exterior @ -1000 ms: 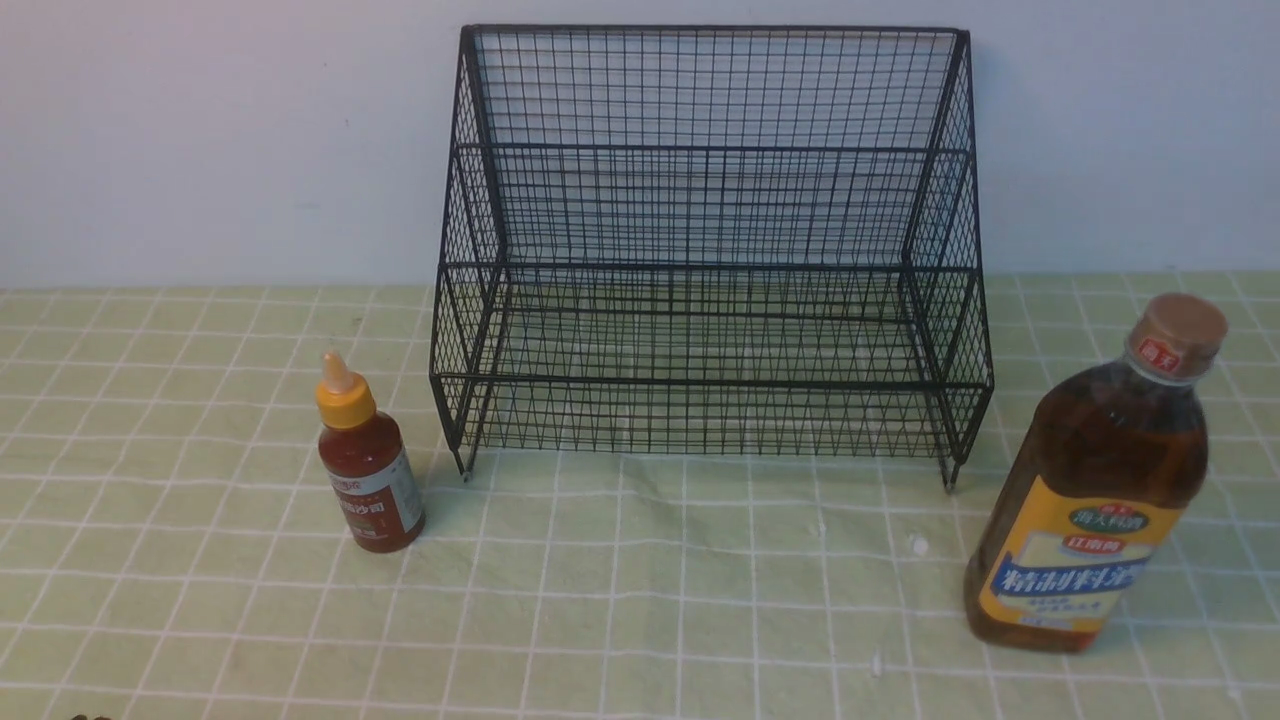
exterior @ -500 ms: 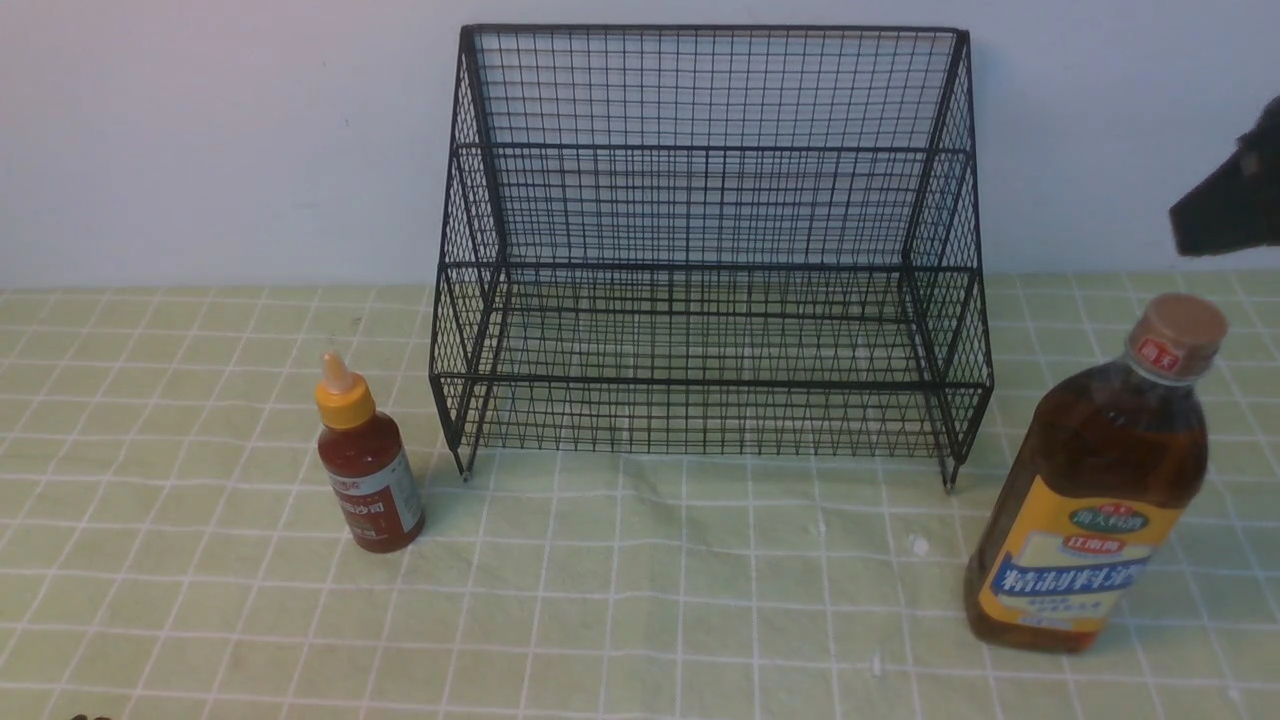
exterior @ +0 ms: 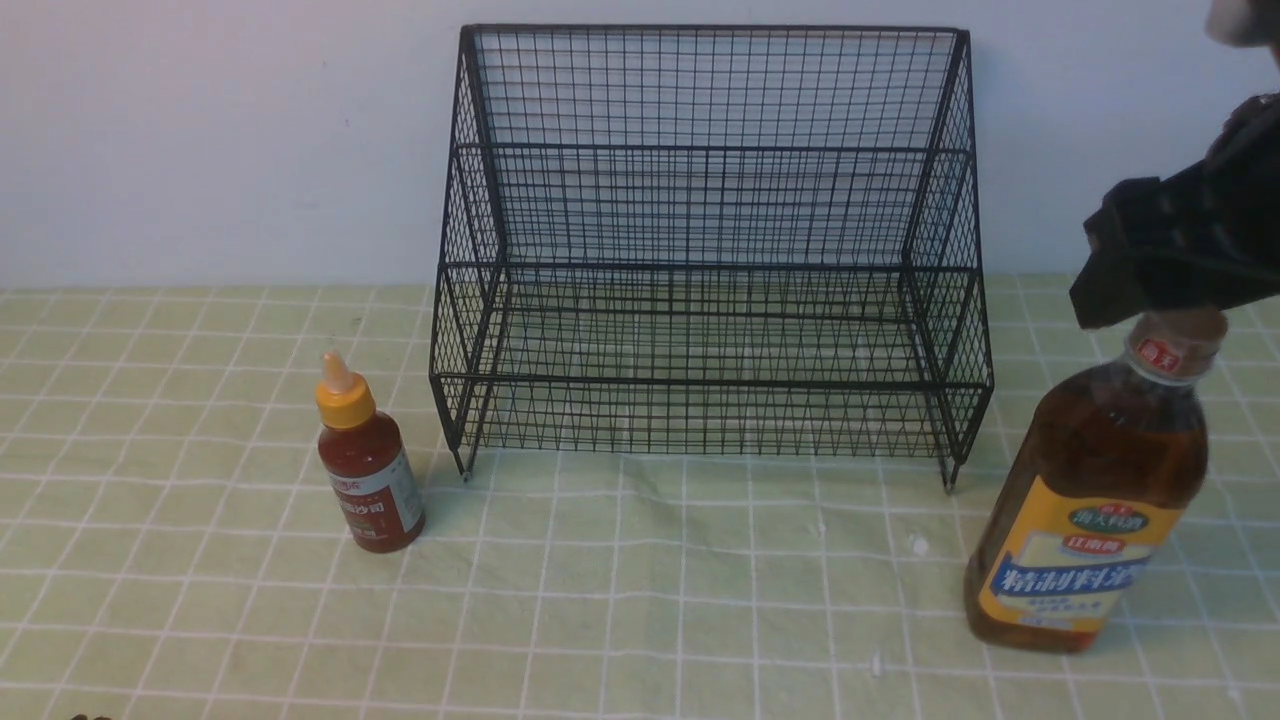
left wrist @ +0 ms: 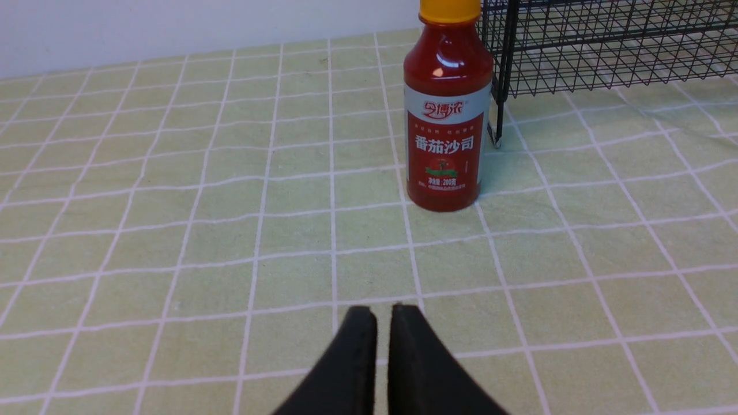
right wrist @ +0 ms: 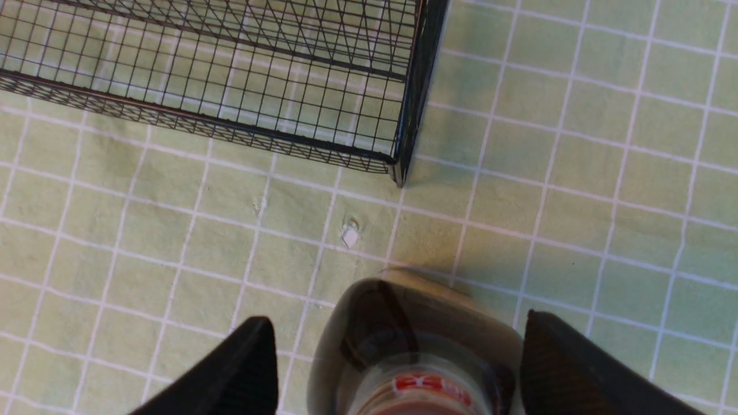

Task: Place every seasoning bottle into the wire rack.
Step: Use the right arm to grab the condiment bottle closest to it

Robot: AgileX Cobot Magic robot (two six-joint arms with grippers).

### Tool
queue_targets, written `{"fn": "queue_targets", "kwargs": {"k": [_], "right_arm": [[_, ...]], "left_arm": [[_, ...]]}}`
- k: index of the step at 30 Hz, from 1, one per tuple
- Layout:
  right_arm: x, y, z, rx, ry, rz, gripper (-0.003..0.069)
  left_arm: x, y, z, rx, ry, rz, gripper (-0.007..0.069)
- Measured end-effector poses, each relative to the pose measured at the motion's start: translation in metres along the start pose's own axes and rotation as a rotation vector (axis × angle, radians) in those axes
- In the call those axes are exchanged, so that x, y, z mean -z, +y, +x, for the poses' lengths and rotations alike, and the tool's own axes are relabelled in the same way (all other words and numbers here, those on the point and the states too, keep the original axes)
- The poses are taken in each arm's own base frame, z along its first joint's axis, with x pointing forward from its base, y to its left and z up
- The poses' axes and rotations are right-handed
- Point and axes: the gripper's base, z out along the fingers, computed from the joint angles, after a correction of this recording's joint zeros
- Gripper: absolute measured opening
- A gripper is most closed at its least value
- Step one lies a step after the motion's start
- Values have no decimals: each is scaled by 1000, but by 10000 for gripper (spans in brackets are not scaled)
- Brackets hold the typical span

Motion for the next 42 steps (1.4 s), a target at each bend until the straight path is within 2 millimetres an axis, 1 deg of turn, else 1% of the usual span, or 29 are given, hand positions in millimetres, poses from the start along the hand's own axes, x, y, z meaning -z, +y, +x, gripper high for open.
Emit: {"fn": "queue_targets", "kwargs": {"k": [4, 10, 16, 19, 20, 21, 22, 24, 30, 31, 35, 37, 38, 39, 42], "right_arm": [[-4, 0, 2, -7, 14, 2, 513], [-22, -3, 16, -7, 87, 15, 513], [-23, -7, 17, 13, 87, 57, 509], [-23, -6, 17, 14, 87, 55, 462], [-23, -6, 17, 14, 87, 55, 456], [-23, -6, 17, 12, 87, 50, 401], [-23, -5, 17, 9, 88, 42, 372], [-23, -5, 16, 14, 85, 42, 345], [-20, -3, 15, 66, 82, 23, 340], [-17, -3, 13, 80, 79, 21, 328], [-6, -2, 8, 94, 71, 14, 328], [18, 0, 1, 96, 3, 2, 328], [19, 0, 1, 96, 2, 2, 328], [35, 1, -1, 97, -47, -5, 328], [71, 2, -6, 98, -165, -16, 328]], "left_arm": [[0, 0, 0, 0, 0, 0, 17], [0, 0, 0, 0, 0, 0, 17], [0, 0, 0, 0, 0, 0, 17], [0, 0, 0, 0, 0, 0, 17], [0, 0, 0, 0, 0, 0, 17], [0, 0, 0, 0, 0, 0, 17], [0, 0, 0, 0, 0, 0, 17], [0, 0, 0, 0, 0, 0, 17], [0, 0, 0, 0, 0, 0, 17], [0, 0, 0, 0, 0, 0, 17], [0, 0, 0, 0, 0, 0, 17], [0, 0, 0, 0, 0, 0, 17], [0, 0, 0, 0, 0, 0, 17], [0, 0, 0, 0, 0, 0, 17], [0, 0, 0, 0, 0, 0, 17]]}}
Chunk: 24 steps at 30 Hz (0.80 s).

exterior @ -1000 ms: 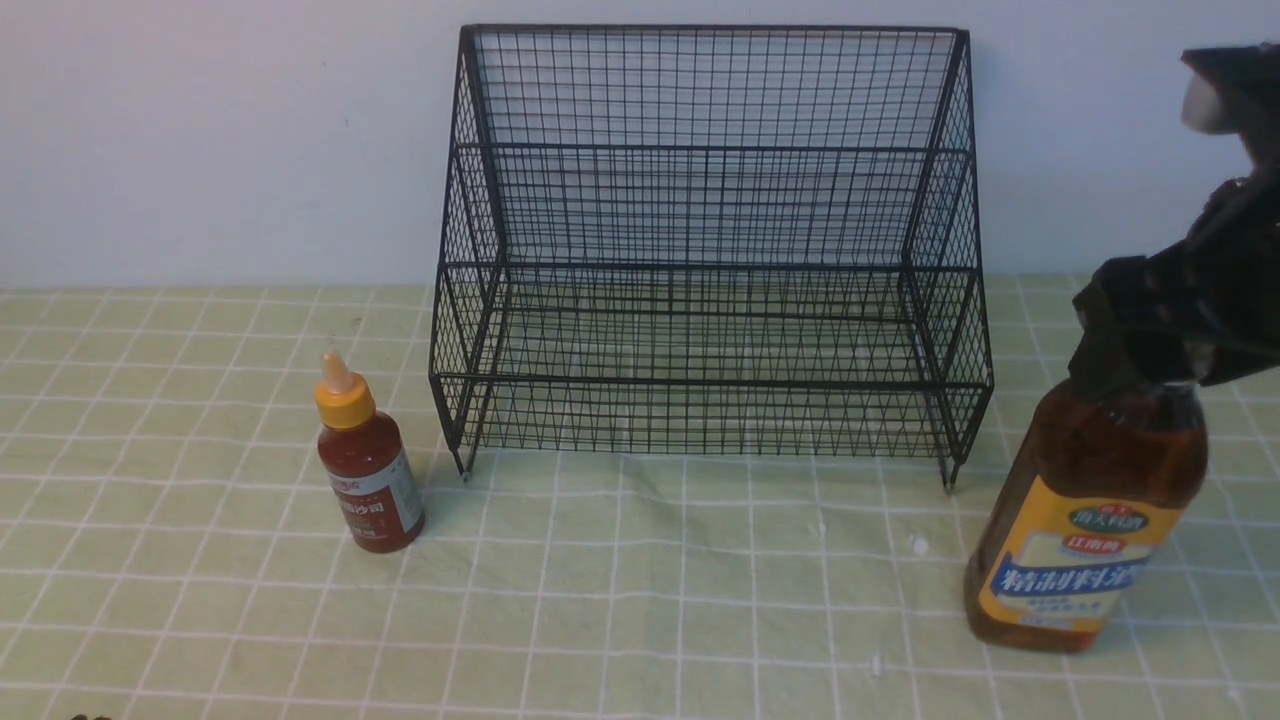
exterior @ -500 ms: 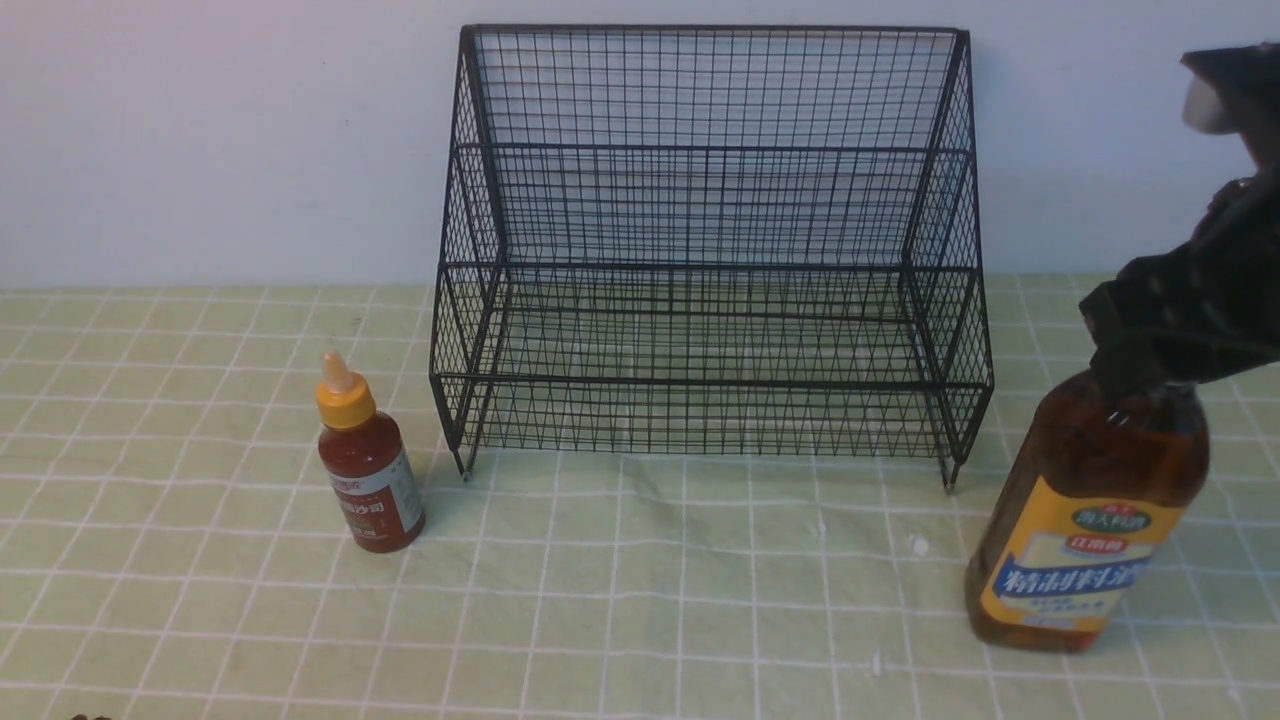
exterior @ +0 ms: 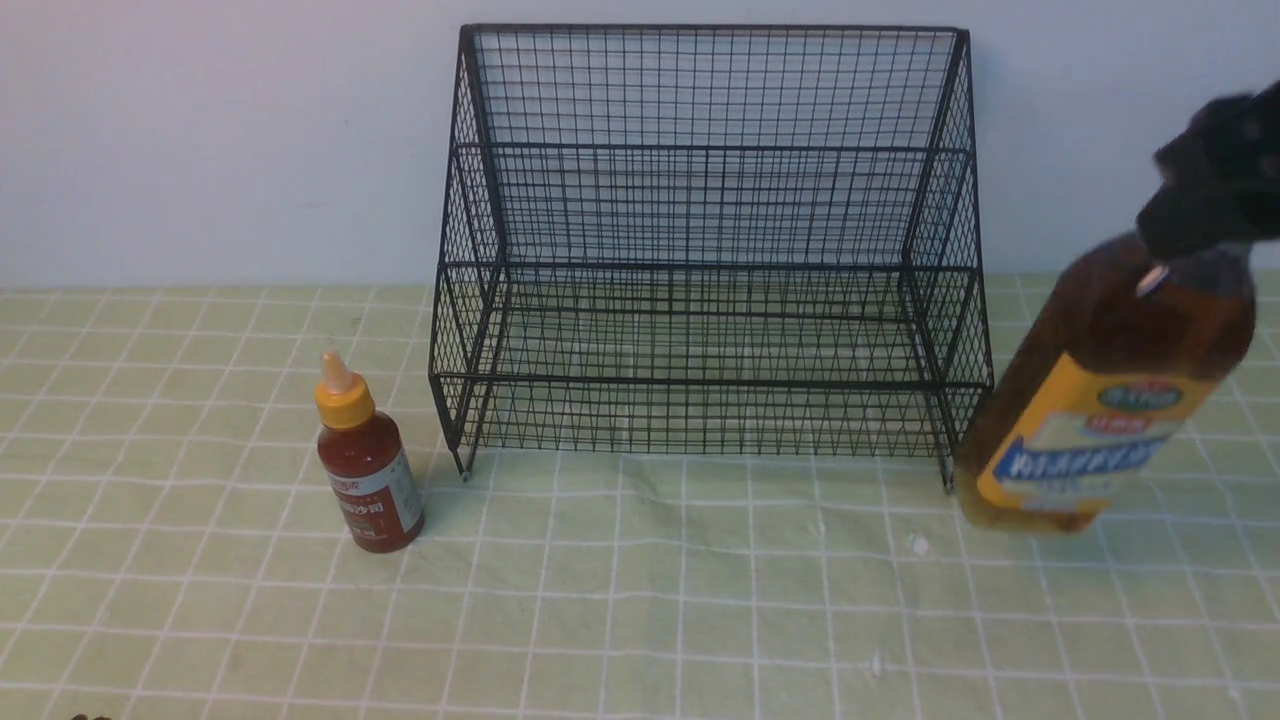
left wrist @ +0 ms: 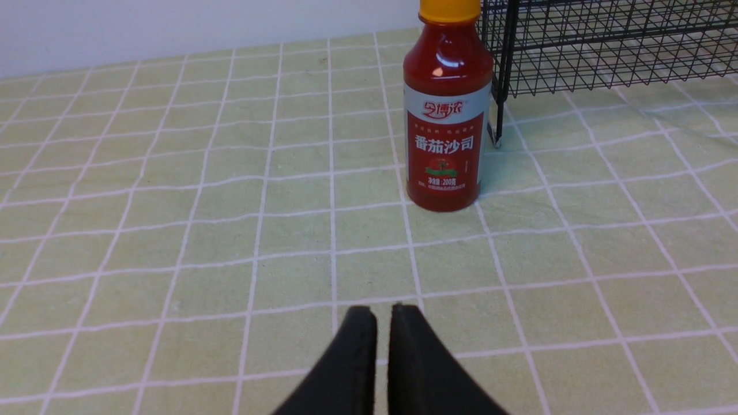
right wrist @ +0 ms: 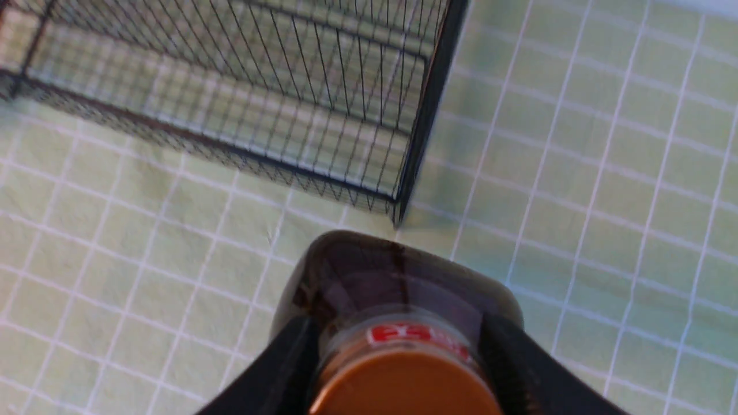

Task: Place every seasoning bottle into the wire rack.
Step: Use the right arm to grab the condiment bottle closest to it, then use the right arm to put the condiment bottle back on the shelf

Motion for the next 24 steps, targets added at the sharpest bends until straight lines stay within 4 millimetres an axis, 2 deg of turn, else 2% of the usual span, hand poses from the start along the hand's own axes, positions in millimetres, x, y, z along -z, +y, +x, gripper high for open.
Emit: {"fn": "queue_targets", "kwargs": {"k": [4, 7, 10, 13, 16, 17, 18, 20, 22, 24], "right_arm": [[42, 1, -14, 3, -138, -3, 328], [59, 2, -23, 7, -201, -4, 328], [64, 2, -34, 9, -231, -5, 328], [52, 4, -49, 19, -225, -20, 328], [30, 6, -66, 44, -194, -48, 328], [15, 8, -74, 47, -174, -63, 328], [12, 8, -75, 47, -167, -63, 328], [-9, 10, -91, 41, -166, -86, 328], [-14, 10, -95, 40, -174, -89, 328], [-24, 10, -107, 38, -211, -90, 328]], "left_arm": [[0, 0, 0, 0, 0, 0, 17], [0, 0, 0, 0, 0, 0, 17], [0, 0, 0, 0, 0, 0, 17], [0, 0, 0, 0, 0, 0, 17], [0, 0, 0, 0, 0, 0, 17], [0, 0, 0, 0, 0, 0, 17], [0, 0, 0, 0, 0, 0, 17], [0, 0, 0, 0, 0, 0, 17], [0, 0, 0, 0, 0, 0, 17], [0, 0, 0, 0, 0, 0, 17]]}}
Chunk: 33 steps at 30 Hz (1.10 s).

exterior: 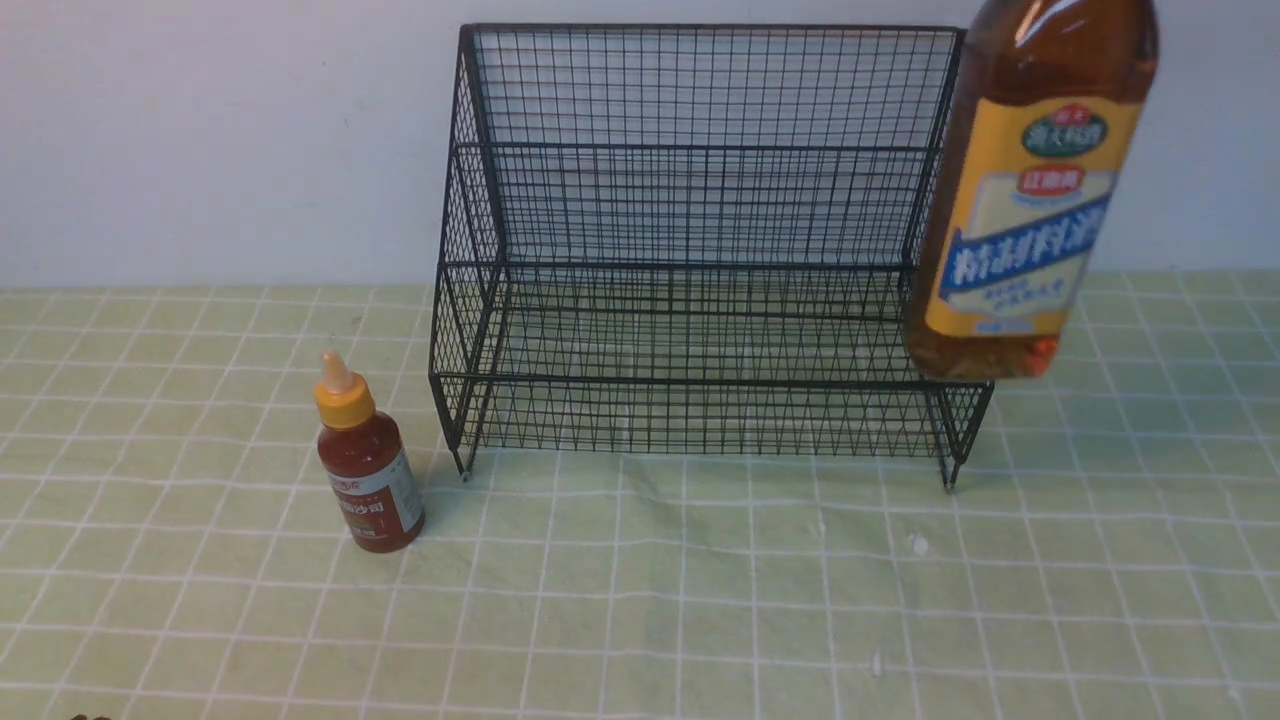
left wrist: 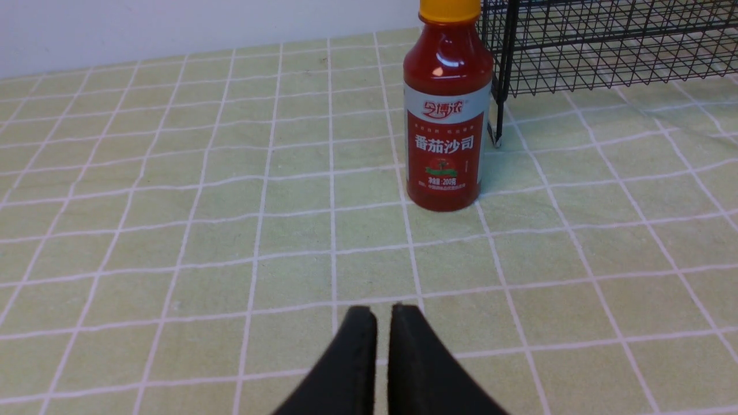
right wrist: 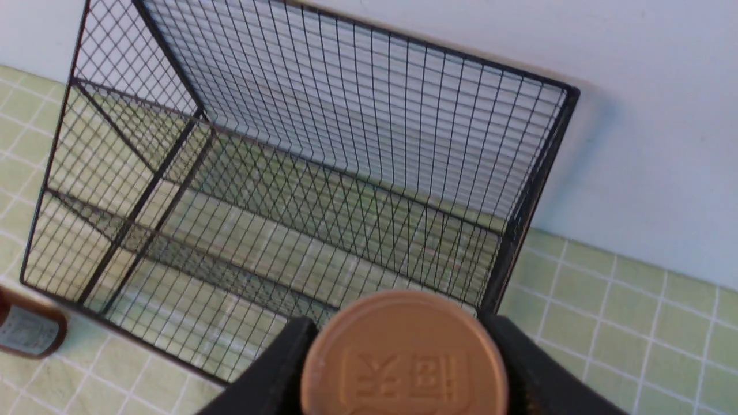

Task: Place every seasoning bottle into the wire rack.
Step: Use the right arm to put the condiment bottle back on the shelf

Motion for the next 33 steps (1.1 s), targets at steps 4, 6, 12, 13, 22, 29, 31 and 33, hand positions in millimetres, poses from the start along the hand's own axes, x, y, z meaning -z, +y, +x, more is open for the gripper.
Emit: {"fn": "queue_targets", "kwargs": {"k": [4, 6, 12, 13, 22, 29, 31, 33], "right_arm": [[-19, -3, -13, 4, -82, 8, 328], [-27, -4, -18, 3, -126, 10, 328], [-51, -7, -21, 8, -152, 14, 328], [-52, -7, -21, 8, -150, 14, 328], [-110, -14, -1, 10, 30, 20, 328], [-114, -12, 4, 4, 82, 3, 328], [-118, -12, 8, 2, 122, -3, 328], [-125, -13, 12, -1, 159, -5, 328]], "left_arm": [[0, 0, 0, 0, 0, 0, 17], [0, 0, 0, 0, 0, 0, 17], [0, 0, 0, 0, 0, 0, 17], [0, 0, 0, 0, 0, 0, 17], [0, 0, 0, 0, 0, 0, 17], [0, 0, 0, 0, 0, 0, 17], [0, 0, 0, 0, 0, 0, 17], [0, 0, 0, 0, 0, 0, 17]]}}
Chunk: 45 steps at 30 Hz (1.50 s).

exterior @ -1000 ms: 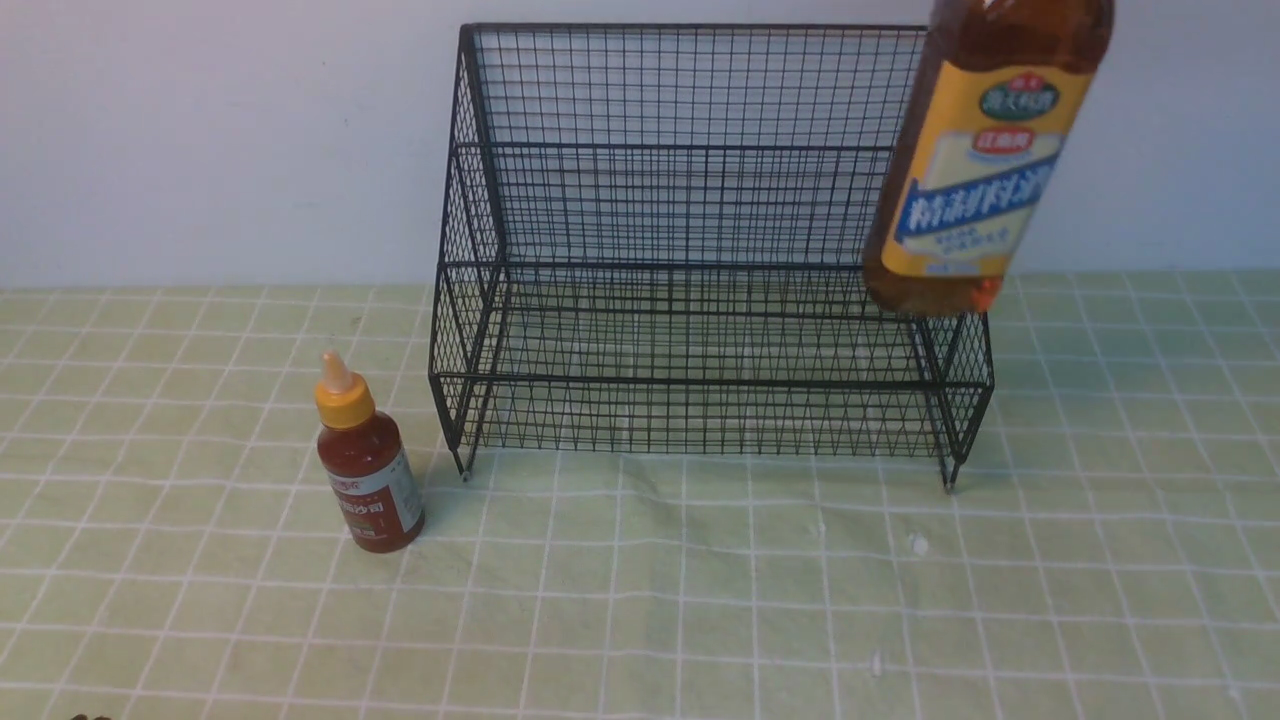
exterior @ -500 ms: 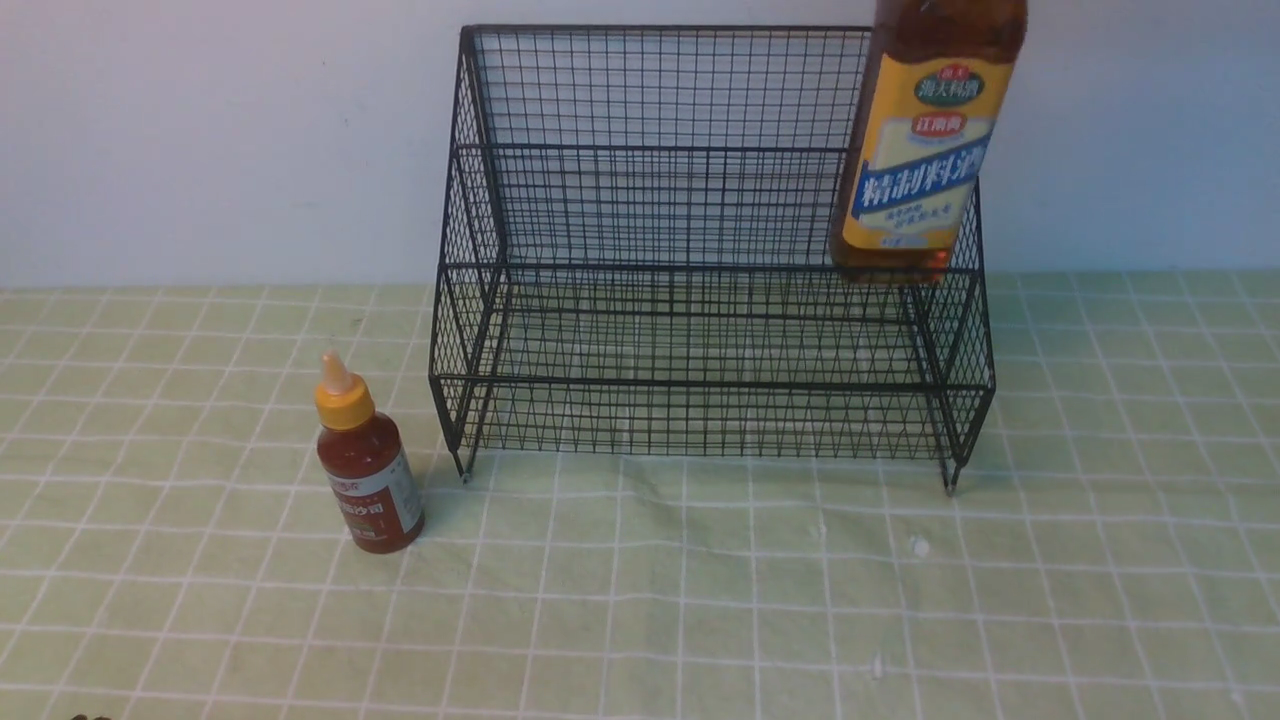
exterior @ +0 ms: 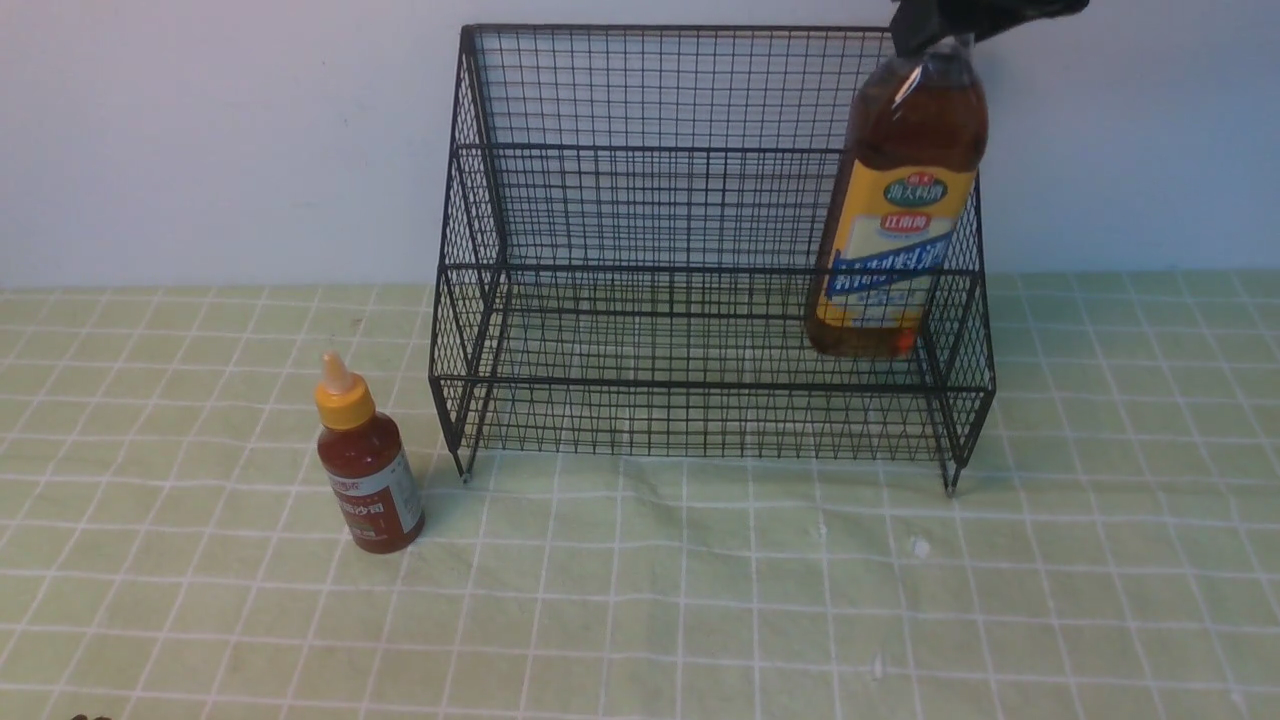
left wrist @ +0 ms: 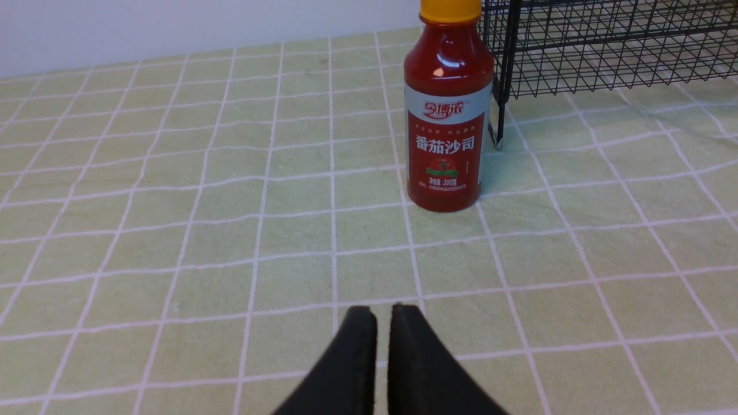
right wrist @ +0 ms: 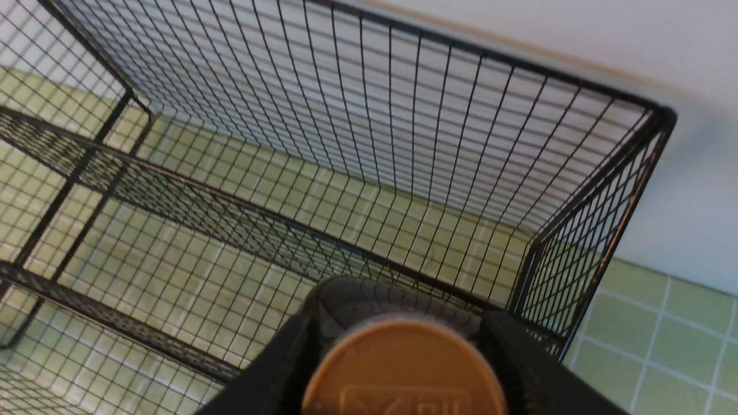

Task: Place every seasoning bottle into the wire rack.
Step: Use the right arm to put the condiment bottle back on the shelf, then use the left arm to grab the condiment bottle closest to it

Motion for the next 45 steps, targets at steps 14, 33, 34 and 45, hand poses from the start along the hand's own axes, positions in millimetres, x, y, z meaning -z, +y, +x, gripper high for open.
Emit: {"fn": "queue_targets", "kwargs": {"k": [14, 33, 34, 45], "right_arm": [[0, 2, 0, -15, 6, -18, 419], [369, 31, 93, -25, -709, 114, 300], [389, 32, 118, -35, -742, 120, 255], [367, 34, 314, -40, -1134, 85, -11]], "left_arm": [[0, 0, 0, 0, 0, 0, 17], [0, 0, 0, 0, 0, 0, 17], [0, 0, 0, 0, 0, 0, 17], [0, 0, 0, 0, 0, 0, 17]]}}
